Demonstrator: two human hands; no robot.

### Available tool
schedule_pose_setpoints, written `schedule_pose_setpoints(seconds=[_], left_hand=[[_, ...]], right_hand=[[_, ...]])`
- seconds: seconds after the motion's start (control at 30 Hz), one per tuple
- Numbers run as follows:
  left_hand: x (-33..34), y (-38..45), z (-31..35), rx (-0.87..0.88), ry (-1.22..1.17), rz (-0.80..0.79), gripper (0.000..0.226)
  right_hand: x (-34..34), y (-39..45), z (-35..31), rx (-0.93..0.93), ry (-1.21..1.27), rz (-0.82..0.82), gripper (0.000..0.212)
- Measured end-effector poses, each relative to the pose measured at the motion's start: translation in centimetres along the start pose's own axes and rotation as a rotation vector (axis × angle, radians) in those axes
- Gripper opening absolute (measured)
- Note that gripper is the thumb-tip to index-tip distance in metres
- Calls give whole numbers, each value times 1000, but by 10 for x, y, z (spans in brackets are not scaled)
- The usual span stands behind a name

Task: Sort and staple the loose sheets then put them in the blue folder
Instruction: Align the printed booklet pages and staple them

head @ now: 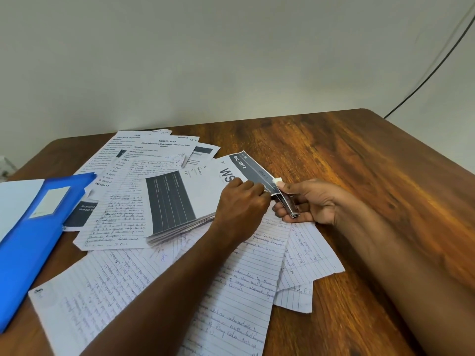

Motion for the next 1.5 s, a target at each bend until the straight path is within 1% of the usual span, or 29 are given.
schedule_pose_setpoints(seconds=[0.1, 0.33, 0.5, 0.6, 0.77, 0.9, 0.97, 1.03, 1.1, 1.17, 1.23, 1.3, 1.37, 1.43, 1.5], left_hand=[[0, 0, 0, 0, 11, -3, 13], [-1, 0, 1, 4, 17, -13, 16], [-3, 1, 0, 10, 6, 16, 12], [-2, 0, 0, 12, -3, 28, 11], [-1, -1, 0, 18, 6, 18, 13], [-3, -1, 0, 7, 17, -20, 13], [-4, -1, 0, 4, 24, -29, 13], [-4, -1, 1, -1, 31, -41, 22], [-4, -1, 0, -4, 38, -51, 26], [-3, -1, 0, -8, 42, -54, 28], [-3, -1, 0, -6, 43, -46, 28], [-2, -1, 0, -6, 38, -33, 28], [-1, -2, 0, -12, 33, -14, 24], [2, -2, -1, -18, 22, 25, 19], [4, -3, 0, -30, 27, 68, 18]], right_hand=[[-1, 1, 0, 17, 9, -7, 49], [-2, 5, -1, 39, 32, -11, 53], [1, 7, 0, 20, 34, 24, 37], [3, 9, 2, -27, 25, 83, 31], [5, 15, 7, -89, -2, 162, 35], [3, 6, 3, -54, -33, 113, 38], [0, 0, 0, -50, -99, 116, 39], [-7, -4, -4, -119, -223, 231, 36], [-16, -7, -7, -240, -434, 399, 29], [-23, -8, -7, -315, -726, 512, 30], [-25, -8, -7, -333, -912, 555, 35], [-25, -8, -8, -337, -1019, 585, 41], [-20, -10, -10, -385, -1080, 669, 48], [-13, -11, -12, -517, -1007, 738, 56], [-4, -6, -11, -600, -883, 669, 61]])
Point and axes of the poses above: each hand's wrist, its own y-axis towards the middle knuckle, its own x-axis out of the palm, z = x × y, the point moved 2 cm from there along y, towards the middle knuckle, and after that the axes turned 7 degrees about y, right-handed, at the moved point
